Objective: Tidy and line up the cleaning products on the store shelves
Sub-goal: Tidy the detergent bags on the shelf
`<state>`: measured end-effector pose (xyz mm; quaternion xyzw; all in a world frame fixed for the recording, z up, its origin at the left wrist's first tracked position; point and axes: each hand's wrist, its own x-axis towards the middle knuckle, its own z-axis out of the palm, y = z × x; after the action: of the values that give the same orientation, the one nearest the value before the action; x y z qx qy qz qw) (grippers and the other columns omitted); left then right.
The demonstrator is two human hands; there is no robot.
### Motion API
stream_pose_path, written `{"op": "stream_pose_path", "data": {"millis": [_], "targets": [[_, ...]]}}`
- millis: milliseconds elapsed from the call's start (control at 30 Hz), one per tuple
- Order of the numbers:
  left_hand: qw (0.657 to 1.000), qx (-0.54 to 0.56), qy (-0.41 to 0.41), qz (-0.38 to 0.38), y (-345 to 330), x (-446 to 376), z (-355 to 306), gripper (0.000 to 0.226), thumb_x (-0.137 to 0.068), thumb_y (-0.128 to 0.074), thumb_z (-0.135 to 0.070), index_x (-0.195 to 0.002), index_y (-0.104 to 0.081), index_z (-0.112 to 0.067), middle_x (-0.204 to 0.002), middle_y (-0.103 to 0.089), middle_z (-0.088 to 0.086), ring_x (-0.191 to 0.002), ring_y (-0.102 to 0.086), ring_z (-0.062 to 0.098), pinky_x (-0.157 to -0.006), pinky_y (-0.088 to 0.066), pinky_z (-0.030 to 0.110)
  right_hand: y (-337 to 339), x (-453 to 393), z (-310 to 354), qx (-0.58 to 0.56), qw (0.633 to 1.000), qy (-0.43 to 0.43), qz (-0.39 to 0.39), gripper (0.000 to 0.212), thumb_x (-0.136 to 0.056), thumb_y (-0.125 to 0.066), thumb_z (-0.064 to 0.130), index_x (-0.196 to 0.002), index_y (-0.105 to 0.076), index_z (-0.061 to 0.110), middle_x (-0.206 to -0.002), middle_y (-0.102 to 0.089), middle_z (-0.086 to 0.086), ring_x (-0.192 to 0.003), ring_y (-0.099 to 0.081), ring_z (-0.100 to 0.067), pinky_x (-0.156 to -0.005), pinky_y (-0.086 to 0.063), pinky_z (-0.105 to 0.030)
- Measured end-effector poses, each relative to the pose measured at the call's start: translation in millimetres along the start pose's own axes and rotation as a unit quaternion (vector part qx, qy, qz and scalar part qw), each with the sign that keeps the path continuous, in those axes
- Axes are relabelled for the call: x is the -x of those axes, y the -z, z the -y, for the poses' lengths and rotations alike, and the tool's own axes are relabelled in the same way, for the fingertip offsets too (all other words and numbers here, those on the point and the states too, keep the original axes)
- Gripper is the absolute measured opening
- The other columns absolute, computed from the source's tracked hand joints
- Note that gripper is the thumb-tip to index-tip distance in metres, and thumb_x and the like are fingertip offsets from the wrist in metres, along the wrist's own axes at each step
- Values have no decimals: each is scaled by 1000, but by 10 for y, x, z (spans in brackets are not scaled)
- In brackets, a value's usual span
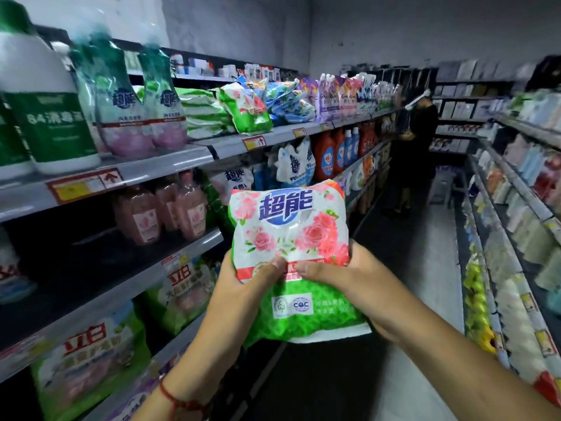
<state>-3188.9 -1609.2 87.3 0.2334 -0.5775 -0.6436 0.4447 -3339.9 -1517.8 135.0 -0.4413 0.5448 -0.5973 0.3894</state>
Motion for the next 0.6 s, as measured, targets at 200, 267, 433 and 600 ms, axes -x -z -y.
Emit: {"op": "stream_pose_path", "data": {"millis": [200,267,433,600], "targets": [[996,-22,-50,-72,320,-980,-6,66,-70,-84,-35,-129,-57,-22,-117,-74,1,-106,-72,25,-92,-57,52,-21,-1137,41,41,999,16,25,47,-74,-80,16,-118,-65,16,-108,-77,-2,-101,-74,-21,-97,-56,-44],[994,-38,-67,-83,395,-1285,23,63,-71,-81,-31,-128,-57,-20,-116,-74,1,-104,-72,21,-88,-59,43,-18,-1472,11,37,999,17,35,43,-78,-78,13,-120,-65,14,-110,-77,-2,-103,-73,-21,-97,-56,-41],[989,-85,-97,-74,432,-1979,-117,68,-74,-86,-32,-132,-53,-19,-120,-72,0,-106,-71,18,-87,-59,37,97,-2215,84,26,998,23,51,43,-79,-77,12,-121,-66,12,-112,-76,-1,-106,-72,-19,-102,-53,-41],[975,-121,-148,-116,374,-2569,-226,65,-75,-79,-33,-129,-43,-37,-103,-71,-25,-96,-69,-6,-72,-53,11,262,-3032,184,46,993,51,95,48,-71,-80,27,-116,-70,14,-111,-77,-3,-106,-72,-22,-105,-49,-46]]}}
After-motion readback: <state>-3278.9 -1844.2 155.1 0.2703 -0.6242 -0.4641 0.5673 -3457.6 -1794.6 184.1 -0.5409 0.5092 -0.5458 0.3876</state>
